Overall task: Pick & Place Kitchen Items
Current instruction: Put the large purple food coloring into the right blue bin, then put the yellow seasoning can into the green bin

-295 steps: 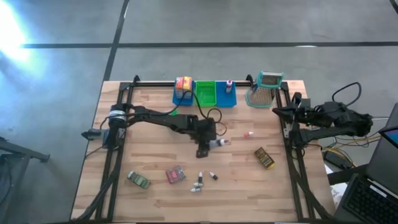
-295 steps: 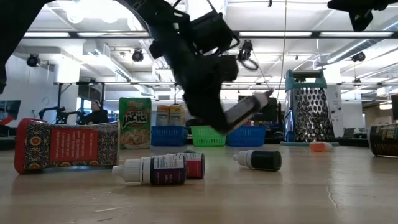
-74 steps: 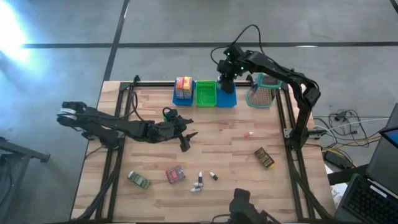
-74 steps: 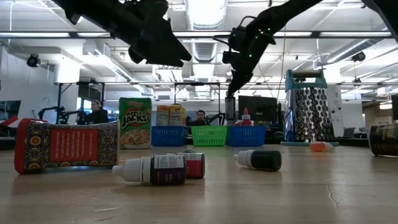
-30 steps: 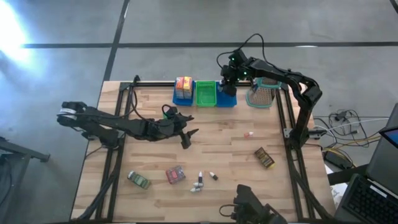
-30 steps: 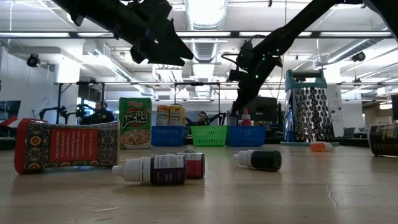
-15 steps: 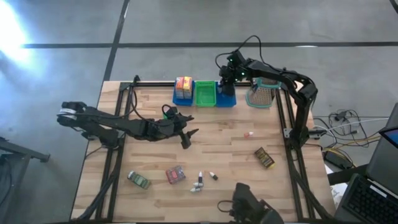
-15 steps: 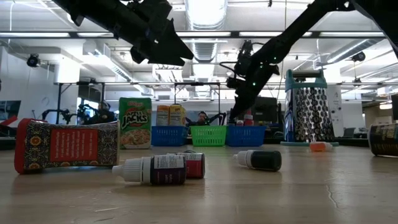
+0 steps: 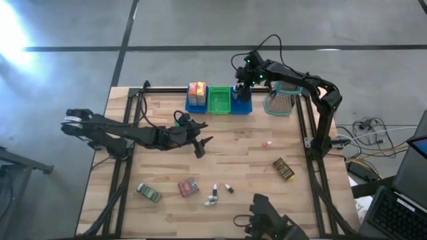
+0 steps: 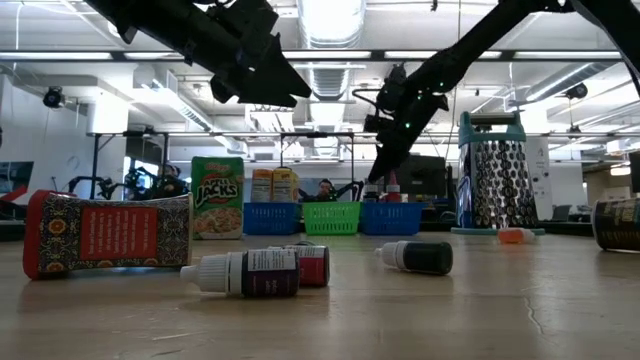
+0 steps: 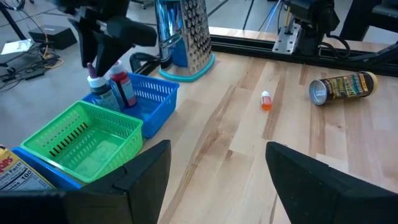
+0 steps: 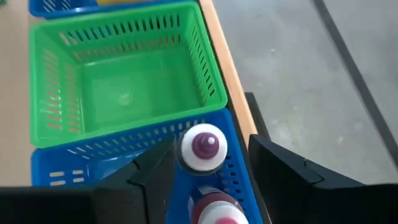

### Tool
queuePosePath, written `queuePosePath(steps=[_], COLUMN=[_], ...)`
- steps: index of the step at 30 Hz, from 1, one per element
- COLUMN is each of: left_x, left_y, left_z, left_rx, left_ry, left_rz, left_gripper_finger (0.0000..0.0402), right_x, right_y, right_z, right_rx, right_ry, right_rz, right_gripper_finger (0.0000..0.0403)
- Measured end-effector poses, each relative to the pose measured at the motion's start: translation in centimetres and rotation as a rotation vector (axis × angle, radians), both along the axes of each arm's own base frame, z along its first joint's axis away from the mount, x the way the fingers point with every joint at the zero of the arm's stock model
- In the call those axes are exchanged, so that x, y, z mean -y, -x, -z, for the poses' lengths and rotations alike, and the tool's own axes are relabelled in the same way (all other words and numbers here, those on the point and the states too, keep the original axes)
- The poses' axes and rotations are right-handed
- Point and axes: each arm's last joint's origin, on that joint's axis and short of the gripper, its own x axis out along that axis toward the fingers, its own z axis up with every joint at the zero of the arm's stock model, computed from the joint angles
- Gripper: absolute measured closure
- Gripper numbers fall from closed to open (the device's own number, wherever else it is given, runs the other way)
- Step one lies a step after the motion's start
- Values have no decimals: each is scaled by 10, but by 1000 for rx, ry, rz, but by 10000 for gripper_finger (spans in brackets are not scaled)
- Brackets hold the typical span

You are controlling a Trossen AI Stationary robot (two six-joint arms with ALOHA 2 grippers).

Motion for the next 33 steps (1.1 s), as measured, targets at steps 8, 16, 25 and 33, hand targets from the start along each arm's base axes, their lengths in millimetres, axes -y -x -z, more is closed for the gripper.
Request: queuePosePath(steps=[8, 16, 25, 33], left_x=[-2, -2, -1, -1], left_y=[0, 0, 1, 1], left_z=[0, 1, 5, 5], left_rx=[-4, 6, -24, -32], left_ry=[-8, 32, 85, 69], left_rz=[-5, -16, 23, 29], left_gripper_finger=[133, 133, 133, 133], right_x=[-8, -34, -82, -128], right_y=[6, 9, 13, 20], right_z=[-30, -69, -113, -142], right_rx=[61, 125, 188, 240], right_ry=[36, 99, 135, 102], right_rz=[18, -26, -108, -161], right_gripper_finger=[188, 200, 237, 280])
